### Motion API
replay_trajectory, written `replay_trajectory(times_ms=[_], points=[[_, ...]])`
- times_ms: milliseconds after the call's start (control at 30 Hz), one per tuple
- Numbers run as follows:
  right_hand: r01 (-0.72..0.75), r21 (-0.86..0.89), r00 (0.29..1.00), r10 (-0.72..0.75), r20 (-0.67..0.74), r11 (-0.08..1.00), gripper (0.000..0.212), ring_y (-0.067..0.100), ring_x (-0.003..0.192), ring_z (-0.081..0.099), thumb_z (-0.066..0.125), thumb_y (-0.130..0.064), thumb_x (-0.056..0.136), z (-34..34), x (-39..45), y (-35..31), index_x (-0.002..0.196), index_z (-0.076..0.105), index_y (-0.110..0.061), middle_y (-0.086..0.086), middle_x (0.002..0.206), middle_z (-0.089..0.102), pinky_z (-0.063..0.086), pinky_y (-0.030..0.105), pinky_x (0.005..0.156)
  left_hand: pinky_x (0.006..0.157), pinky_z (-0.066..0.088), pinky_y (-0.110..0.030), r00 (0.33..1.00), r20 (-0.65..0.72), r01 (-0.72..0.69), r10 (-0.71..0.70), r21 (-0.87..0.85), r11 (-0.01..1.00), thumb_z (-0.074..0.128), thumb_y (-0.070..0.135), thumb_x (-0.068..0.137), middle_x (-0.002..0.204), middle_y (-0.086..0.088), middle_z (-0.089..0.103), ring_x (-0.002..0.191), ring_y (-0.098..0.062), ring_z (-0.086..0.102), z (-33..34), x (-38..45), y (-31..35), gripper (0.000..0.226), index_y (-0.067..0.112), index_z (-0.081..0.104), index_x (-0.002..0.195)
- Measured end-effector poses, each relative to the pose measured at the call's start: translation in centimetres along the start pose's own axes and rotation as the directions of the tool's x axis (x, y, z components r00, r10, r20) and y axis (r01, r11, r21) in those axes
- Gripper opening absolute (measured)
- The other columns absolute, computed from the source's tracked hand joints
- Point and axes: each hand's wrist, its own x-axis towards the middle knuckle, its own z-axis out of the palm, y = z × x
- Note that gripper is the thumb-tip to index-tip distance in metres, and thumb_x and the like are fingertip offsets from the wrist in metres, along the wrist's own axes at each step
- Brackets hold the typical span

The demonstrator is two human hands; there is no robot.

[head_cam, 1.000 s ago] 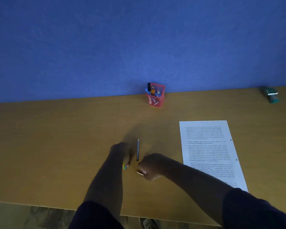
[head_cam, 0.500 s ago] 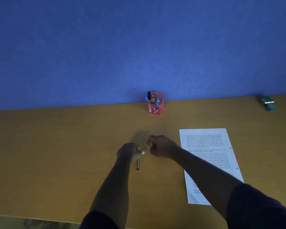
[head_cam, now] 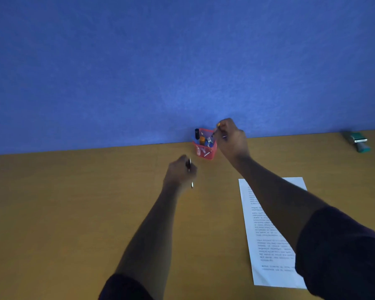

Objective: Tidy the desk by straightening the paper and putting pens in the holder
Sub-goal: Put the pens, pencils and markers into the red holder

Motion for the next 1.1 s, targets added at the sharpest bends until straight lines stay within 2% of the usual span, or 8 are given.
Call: replay_trajectory(times_ms=[67, 200, 400, 633, 733, 867, 1000, 1100], points=[[-0.051, -0.088, 0.998, 0.054, 0.036, 0.995, 0.006, 0.017, 0.073, 0.067, 0.053, -0.024, 0.093, 0.3, 0.8, 0.6, 0.098, 0.055, -0.021, 0.001, 0.082, 0.071, 0.053, 0.031, 0.062, 0.047, 0.042, -0.025, 0.986, -0.141, -0.098, 0.089, -0.059, 0.993, 0.052, 0.029, 0.090, 0.063, 0.003, 0.057, 0.051, -0.007, 0.057, -1.3, 1.8, 2.1, 0.015, 0.018, 0.049, 0.079], [0.004, -0.272, 0.990, 0.035, 0.138, 0.962, 0.011, 0.030, 0.076, 0.064, 0.054, -0.015, 0.090, 1.0, 1.9, 1.3, 0.091, 0.062, -0.008, 0.012, 0.083, 0.069, 0.051, 0.036, 0.062, 0.052, 0.042, -0.026, 0.949, -0.275, -0.197, 0.153, -0.138, 0.971, 0.055, 0.027, 0.094, 0.073, 0.003, 0.062, 0.062, -0.015, 0.059, -2.5, 5.0, 5.6, 0.015, 0.016, 0.053, 0.084], [0.130, -0.508, 0.948, 0.043, 0.315, 0.852, 0.026, 0.036, 0.099, 0.060, 0.050, -0.016, 0.095, 1.7, 2.7, 2.3, 0.109, 0.067, -0.002, 0.020, 0.115, 0.053, 0.054, 0.041, 0.083, 0.059, 0.039, -0.023, 0.948, -0.251, -0.228, 0.193, -0.117, 0.967, 0.058, 0.026, 0.096, 0.081, 0.006, 0.065, 0.073, -0.013, 0.058, -1.2, 8.0, 7.6, 0.014, 0.016, 0.061, 0.089], [0.199, -0.234, 0.963, -0.145, 0.228, 0.952, 0.039, 0.026, 0.094, 0.065, 0.057, -0.013, 0.092, 0.8, 2.2, 3.0, 0.131, 0.058, -0.010, 0.011, 0.116, 0.060, 0.052, 0.031, 0.079, 0.061, 0.040, -0.026, 0.986, -0.119, -0.118, 0.115, -0.018, 0.993, 0.062, 0.020, 0.085, 0.078, -0.002, 0.064, 0.077, -0.027, 0.064, 1.2, 9.2, 8.3, 0.011, 0.020, 0.063, 0.074], [0.302, -0.199, 0.934, -0.247, 0.259, 0.932, 0.041, 0.026, 0.093, 0.065, 0.057, -0.007, 0.090, 0.9, 2.2, 2.8, 0.131, 0.059, -0.012, 0.012, 0.113, 0.064, 0.053, 0.031, 0.078, 0.066, 0.046, -0.029, 0.985, -0.079, -0.149, 0.154, 0.065, 0.987, 0.060, 0.023, 0.087, 0.099, -0.011, 0.069, 0.089, -0.029, 0.068, 1.7, 9.7, 8.3, 0.016, 0.016, 0.074, 0.093], [0.256, -0.227, 0.951, -0.203, 0.235, 0.940, 0.036, 0.028, 0.092, 0.066, 0.056, -0.005, 0.090, 1.1, 2.5, 2.6, 0.124, 0.064, -0.011, 0.013, 0.109, 0.066, 0.055, 0.036, 0.076, 0.082, 0.054, -0.040, 0.990, -0.023, -0.134, 0.136, 0.078, 0.988, 0.051, 0.022, 0.090, 0.116, -0.011, 0.057, 0.099, -0.029, 0.062, 1.9, 9.9, 8.4, 0.026, 0.013, 0.064, 0.111], [0.266, -0.288, 0.945, -0.189, 0.268, 0.920, 0.020, 0.032, 0.078, 0.066, 0.054, -0.015, 0.095, 0.9, 2.3, 2.7, 0.094, 0.071, -0.004, 0.014, 0.090, 0.066, 0.054, 0.039, 0.064, 0.092, 0.054, -0.044, 0.981, -0.007, -0.191, 0.192, 0.057, 0.980, 0.045, 0.015, 0.095, 0.131, -0.010, 0.051, 0.110, -0.027, 0.059, 2.1, 9.7, 8.4, 0.036, 0.012, 0.060, 0.127], [0.231, -0.388, 0.940, -0.101, 0.326, 0.892, 0.028, 0.032, 0.089, 0.065, 0.050, -0.023, 0.098, 0.9, 2.3, 2.7, 0.101, 0.072, -0.005, 0.014, 0.101, 0.065, 0.053, 0.039, 0.071, 0.079, 0.050, -0.033, 0.970, -0.098, -0.219, 0.221, 0.031, 0.975, 0.056, 0.014, 0.092, 0.123, -0.005, 0.056, 0.104, -0.023, 0.061, 2.3, 9.4, 8.1, 0.025, 0.016, 0.065, 0.115]])
